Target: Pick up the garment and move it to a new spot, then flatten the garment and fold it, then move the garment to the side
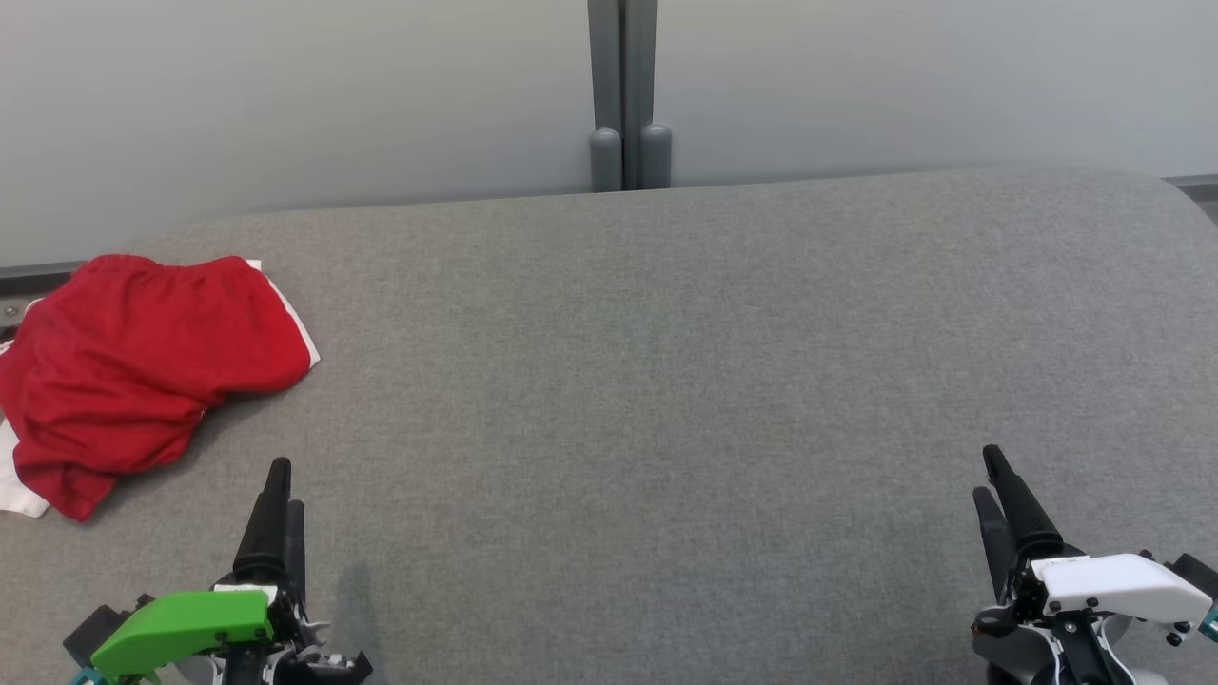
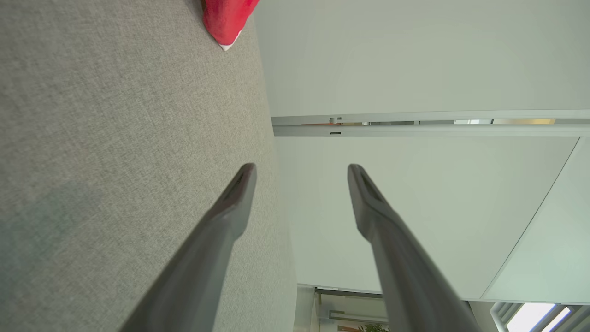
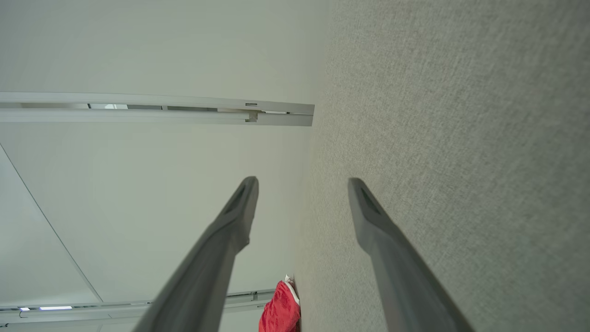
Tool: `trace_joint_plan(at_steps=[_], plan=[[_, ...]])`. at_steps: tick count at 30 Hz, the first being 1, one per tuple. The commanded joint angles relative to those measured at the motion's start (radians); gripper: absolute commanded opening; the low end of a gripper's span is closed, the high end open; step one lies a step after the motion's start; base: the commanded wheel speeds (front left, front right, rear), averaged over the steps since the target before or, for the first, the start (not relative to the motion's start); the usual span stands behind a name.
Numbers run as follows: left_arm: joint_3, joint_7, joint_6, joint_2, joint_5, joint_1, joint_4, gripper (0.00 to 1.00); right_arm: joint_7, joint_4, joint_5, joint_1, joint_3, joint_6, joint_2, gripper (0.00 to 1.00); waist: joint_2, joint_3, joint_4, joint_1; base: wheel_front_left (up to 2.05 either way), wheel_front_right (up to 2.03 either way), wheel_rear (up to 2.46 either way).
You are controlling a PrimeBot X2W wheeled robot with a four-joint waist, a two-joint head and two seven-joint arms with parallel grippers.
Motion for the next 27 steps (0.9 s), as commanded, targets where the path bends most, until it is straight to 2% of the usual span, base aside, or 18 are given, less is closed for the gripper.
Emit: trace_joint_plan(at_steps=[1, 10, 27], plan=[[-0.008, -0.013, -0.006, 0.004, 0.019, -0.007, -0.023, 1.0, -0.013, -0.022, -0.03, -0.004, 0.0, 0.0, -0.008, 1.0, -0.0001, 0.0, 0.0, 0.0, 0.0, 0.0, 0.0], [-0.021, -0.052, -0.009, 0.006, 0.14, -0.004, -0.054, 1.0, -0.051, -0.073, -0.201, 0.001, -0.013, 0.0, -0.01, 1.0, -0.0001, -0.002, 0.002, 0.0, 0.0, 0.0, 0.0], [-0.057, -0.115, 0.007, 0.008, 0.483, -0.006, -0.118, 1.0, -0.116, -0.182, -0.58, 0.016, 0.016, 0.0, -0.012, 1.0, -0.0001, -0.003, 0.007, 0.0, 0.0, 0.0, 0.0]])
